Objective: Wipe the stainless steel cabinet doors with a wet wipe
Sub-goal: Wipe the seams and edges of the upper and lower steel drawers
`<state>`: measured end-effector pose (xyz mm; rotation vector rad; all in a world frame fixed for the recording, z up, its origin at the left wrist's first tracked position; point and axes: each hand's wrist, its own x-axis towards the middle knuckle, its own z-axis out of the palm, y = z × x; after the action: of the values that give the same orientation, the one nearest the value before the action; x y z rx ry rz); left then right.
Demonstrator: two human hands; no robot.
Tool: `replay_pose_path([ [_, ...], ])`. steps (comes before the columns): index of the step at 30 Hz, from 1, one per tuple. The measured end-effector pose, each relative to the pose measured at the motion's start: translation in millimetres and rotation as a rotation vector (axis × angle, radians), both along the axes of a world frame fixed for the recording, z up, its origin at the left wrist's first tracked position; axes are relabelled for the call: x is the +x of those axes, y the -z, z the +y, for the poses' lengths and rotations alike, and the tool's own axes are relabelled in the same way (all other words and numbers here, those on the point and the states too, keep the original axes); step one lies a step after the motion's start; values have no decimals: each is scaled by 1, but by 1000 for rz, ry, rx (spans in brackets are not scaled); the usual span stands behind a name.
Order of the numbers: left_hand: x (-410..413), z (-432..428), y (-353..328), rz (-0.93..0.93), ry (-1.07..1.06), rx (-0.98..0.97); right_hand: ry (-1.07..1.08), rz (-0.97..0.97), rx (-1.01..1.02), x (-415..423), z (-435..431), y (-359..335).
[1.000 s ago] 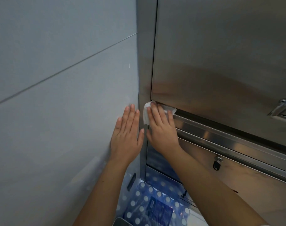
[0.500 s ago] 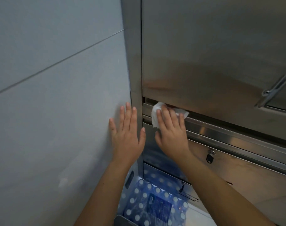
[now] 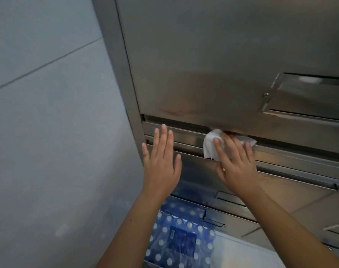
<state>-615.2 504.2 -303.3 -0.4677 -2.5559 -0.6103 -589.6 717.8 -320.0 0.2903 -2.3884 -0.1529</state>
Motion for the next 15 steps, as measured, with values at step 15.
replay_pose_path([
  [15,13,76,-11,42,218,-2,116,-57,15,30,43,2],
])
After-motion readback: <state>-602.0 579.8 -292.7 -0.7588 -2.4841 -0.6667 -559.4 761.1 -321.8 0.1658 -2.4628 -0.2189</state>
